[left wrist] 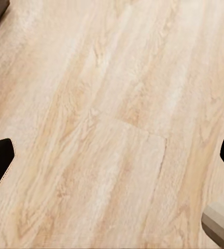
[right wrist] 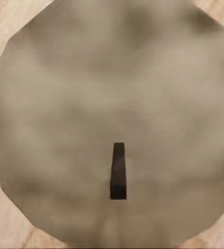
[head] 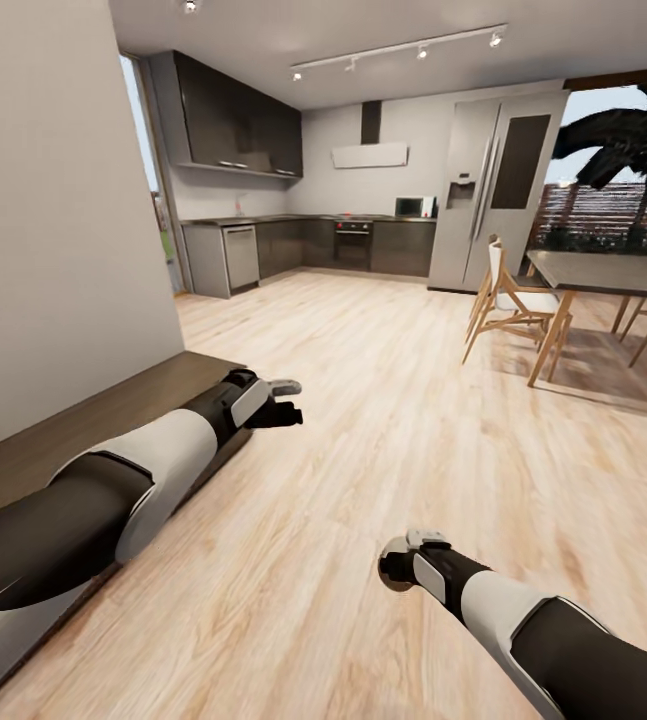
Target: Place each of the two pumpkins and all three candles from the living room inside a cabinet in the living room (use any cabinet), then make sure every cabinet is closed, and position the cauldron so it is next to a table in the living room.
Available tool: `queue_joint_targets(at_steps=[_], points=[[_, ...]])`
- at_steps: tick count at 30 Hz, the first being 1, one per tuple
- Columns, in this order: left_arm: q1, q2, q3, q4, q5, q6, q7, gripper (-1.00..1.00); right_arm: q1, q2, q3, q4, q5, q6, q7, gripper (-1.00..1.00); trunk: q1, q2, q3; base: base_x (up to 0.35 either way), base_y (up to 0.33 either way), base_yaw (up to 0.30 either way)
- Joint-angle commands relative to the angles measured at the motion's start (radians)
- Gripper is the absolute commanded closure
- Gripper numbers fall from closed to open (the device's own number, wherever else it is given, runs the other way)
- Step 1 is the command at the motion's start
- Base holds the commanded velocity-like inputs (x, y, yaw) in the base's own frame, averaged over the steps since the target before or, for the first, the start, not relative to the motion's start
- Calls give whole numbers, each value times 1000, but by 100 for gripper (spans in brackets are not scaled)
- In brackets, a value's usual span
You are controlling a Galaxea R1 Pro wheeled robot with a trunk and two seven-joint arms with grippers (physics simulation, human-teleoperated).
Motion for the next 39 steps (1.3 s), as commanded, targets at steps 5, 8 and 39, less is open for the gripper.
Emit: queue_joint_targets(at_steps=[5,8,39], points=[[0,0,-7,34,9,-12,8,-100,-1,0,7,0,-11,3,-4,100,-2,1,26,0,0,134],[0,0,-7,60,8,-33,8,-100,-1,0,7,-2,-11,3,-2,100,-4,2,42,0,0,136],[458,1,-9,178,-39,-476,16,-100,13,0,8,0,-10,3,-2,100,-27,39,116,-6,-26,73]])
